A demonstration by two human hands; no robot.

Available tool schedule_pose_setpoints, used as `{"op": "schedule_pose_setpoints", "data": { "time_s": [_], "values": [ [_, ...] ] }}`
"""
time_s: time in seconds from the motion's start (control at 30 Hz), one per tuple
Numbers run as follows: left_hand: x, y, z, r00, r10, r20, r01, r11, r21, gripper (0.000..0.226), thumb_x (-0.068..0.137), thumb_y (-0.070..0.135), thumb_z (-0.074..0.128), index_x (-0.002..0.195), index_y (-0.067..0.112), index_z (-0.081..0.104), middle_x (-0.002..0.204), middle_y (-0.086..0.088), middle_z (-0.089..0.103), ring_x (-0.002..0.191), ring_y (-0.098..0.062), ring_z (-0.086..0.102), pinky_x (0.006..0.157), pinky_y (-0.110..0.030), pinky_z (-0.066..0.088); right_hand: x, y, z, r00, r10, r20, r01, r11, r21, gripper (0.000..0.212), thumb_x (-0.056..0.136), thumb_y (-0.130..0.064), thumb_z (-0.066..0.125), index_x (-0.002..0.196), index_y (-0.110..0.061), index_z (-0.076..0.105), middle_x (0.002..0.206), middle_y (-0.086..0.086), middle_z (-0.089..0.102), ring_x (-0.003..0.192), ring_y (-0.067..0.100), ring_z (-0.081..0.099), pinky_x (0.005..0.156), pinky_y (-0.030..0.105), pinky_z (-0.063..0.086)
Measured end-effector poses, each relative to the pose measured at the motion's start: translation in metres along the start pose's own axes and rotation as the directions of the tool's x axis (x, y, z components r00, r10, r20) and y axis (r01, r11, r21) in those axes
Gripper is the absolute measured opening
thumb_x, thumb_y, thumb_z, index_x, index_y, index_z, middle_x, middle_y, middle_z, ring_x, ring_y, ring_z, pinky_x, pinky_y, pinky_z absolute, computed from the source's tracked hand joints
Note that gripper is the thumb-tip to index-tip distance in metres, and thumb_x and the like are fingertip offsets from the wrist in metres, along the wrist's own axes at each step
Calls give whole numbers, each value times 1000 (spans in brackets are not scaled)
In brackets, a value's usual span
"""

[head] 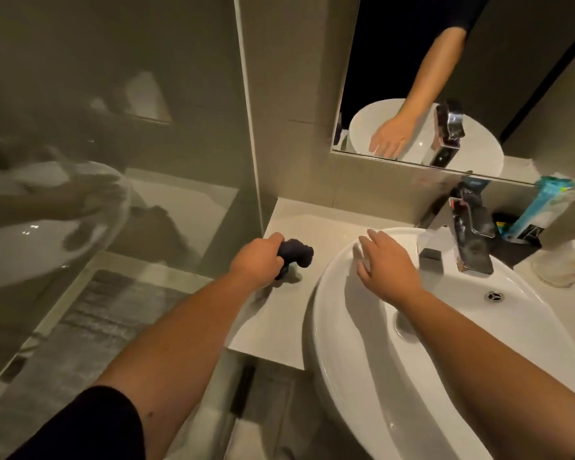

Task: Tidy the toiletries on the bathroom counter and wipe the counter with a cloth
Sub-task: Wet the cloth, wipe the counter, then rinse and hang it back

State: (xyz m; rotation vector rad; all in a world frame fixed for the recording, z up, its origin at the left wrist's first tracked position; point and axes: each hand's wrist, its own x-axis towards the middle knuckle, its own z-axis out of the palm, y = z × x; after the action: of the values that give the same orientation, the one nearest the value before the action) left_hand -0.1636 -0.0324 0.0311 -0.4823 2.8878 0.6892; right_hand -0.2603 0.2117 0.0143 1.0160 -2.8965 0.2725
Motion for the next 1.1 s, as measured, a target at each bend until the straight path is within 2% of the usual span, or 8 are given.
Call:
{"op": "schedule_pose_setpoints", "data": {
  "time_s": [0.17,0.27,0.37,0.43,0.5,0.7,0.83,1.1],
  "values": [
    [49,-14,8,996,-50,-75,36,985,-171,30,84,11,43,107,21,58,83,-2,64,76,-23,59,62,-31,46,17,9,22,980,12,200,20,988,-156,63,79,-22,51,137,-4,34,146,19,35,135,40,28,104,52,30],
    [84,-16,3,992,-61,-108,40,981,-191,29,83,11,43,104,21,60,83,-2,65,74,-21,59,58,-28,42,17,12,37,975,43,216,-1,982,-190,72,78,-24,50,144,-3,27,153,20,26,141,38,20,111,52,25],
    [122,-12,-6,977,34,-211,-73,980,-183,39,78,5,42,97,33,61,92,-5,65,81,-26,60,60,-30,43,17,16,47,978,48,203,-5,978,-208,78,75,-29,49,145,-3,26,155,19,25,143,37,19,113,52,22],
    [147,-9,-9,940,121,-318,-168,977,-127,44,81,2,44,106,35,60,105,-6,65,90,-27,60,70,-33,48,17,17,51,983,45,176,-7,977,-211,79,74,-31,49,145,-4,28,154,19,27,143,36,20,114,52,21],
    [170,-12,-2,910,204,-361,-210,978,24,42,89,3,47,127,20,54,127,-9,59,112,-30,56,92,-39,46,18,18,55,989,41,145,-10,978,-210,79,73,-33,49,144,-4,30,153,19,29,143,36,22,114,51,22],
    [189,-36,53,926,369,76,-375,889,263,52,81,-9,51,130,8,46,137,-13,47,128,-29,42,108,-39,32,18,21,66,997,40,72,-26,984,-177,78,71,-36,44,143,-6,32,152,17,32,143,34,24,114,52,24],
    [187,-45,57,916,387,107,-401,884,239,65,83,-7,50,143,8,32,155,-11,28,143,-28,22,116,-40,17,18,21,70,999,35,38,-29,987,-159,77,74,-38,41,143,-8,29,153,15,32,143,33,23,114,52,24],
    [99,-58,66,938,316,146,-341,916,211,59,91,3,42,147,10,26,159,-8,19,146,-25,14,119,-39,10,17,23,71,1000,17,8,-16,991,-131,78,71,-34,39,142,-4,30,151,18,34,142,35,24,114,51,22]
  ]
}}
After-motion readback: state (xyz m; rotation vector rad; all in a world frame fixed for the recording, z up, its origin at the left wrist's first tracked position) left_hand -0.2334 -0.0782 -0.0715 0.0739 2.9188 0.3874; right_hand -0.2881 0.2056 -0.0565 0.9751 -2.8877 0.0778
